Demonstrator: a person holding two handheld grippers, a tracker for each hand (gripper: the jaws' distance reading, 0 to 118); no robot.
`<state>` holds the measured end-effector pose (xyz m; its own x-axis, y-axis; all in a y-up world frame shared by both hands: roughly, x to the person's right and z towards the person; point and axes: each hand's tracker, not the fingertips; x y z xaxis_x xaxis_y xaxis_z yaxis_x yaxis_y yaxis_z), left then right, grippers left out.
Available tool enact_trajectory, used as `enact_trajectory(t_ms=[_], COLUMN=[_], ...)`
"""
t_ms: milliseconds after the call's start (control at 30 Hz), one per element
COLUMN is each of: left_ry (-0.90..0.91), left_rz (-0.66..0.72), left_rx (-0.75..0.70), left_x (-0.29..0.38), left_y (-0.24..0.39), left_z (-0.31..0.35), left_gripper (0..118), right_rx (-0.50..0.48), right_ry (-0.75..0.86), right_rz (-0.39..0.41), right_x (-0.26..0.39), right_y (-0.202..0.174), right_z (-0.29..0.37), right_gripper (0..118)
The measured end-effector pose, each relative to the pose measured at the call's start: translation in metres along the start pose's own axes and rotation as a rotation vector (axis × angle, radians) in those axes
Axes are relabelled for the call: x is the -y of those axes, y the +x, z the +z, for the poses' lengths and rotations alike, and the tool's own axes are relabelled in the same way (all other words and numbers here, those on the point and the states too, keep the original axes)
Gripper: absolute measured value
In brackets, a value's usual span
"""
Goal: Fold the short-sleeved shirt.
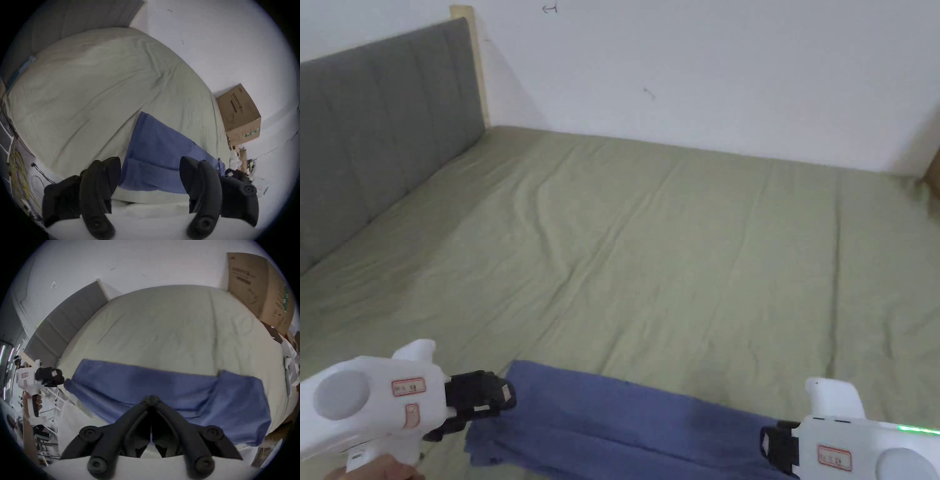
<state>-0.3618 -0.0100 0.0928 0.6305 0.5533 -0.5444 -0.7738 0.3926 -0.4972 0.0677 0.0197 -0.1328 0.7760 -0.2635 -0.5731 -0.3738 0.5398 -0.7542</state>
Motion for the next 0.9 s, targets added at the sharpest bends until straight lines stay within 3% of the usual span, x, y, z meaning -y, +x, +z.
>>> enact_trajectory(t_ms=[67,133,233,333,367,400,433,467,533,600,800,833,900], left_ry=[-0.036,-0.059,-0.105,-0.042,-0.041,-0.038,-0.069,-0.093,-0.085,-0.073,-0.01,0.008,0.05], left_rz=[0.053,0.116,0.26,0.382,0.416,0.462,0.499,0.503,0.461,0.461,0.326,0.335,0.372], left_rx=[0.014,0.067,0.183,0.321,0.365,0.384,0.341,0.267,0.309,0.321,0.205,0.18,0.146], left_x=[0.003,0.007,0.018,0.021,0.02,0.02,0.024,0.023,0.022,0.024,0.004,-0.017,-0.03], left_y=[-0.014,-0.028,-0.037,-0.054,-0.06,-0.066,-0.063,-0.068,-0.072,-0.035,-0.037,-0.1,-0.132], left_z=[-0.012,-0.026,-0.047,-0.058,-0.062,-0.067,-0.073,-0.077,-0.071,-0.053,-0.011,-0.028,-0.018], left_gripper=[96,98,98,99,89,32,6,6,6,6,6,6,6], right_rx=[0.027,0.056,0.045,0.043,0.05,0.059,0.065,0.065,0.071,0.068,0.043,0.042,0.027], right_ry=[-0.017,-0.041,-0.063,-0.078,-0.081,-0.086,-0.094,-0.096,-0.1,-0.098,-0.122,-0.121,-0.12], right_rz=[0.038,0.087,0.085,0.074,0.073,0.073,0.075,0.074,0.07,0.058,0.019,0.017,0.015], right_x=[0.0,0.003,0.005,0.005,0.006,0.006,0.006,0.006,0.007,0.008,0.007,0.007,0.007], right_y=[-0.008,-0.021,-0.029,-0.033,-0.035,-0.036,-0.037,-0.038,-0.039,-0.04,-0.035,-0.035,-0.033], right_z=[-0.008,-0.014,-0.02,-0.023,-0.022,-0.024,-0.025,-0.026,-0.024,-0.024,-0.029,-0.029,-0.028], right_gripper=[0,0,0,0,0,0,0,0,0,0,0,0,0])
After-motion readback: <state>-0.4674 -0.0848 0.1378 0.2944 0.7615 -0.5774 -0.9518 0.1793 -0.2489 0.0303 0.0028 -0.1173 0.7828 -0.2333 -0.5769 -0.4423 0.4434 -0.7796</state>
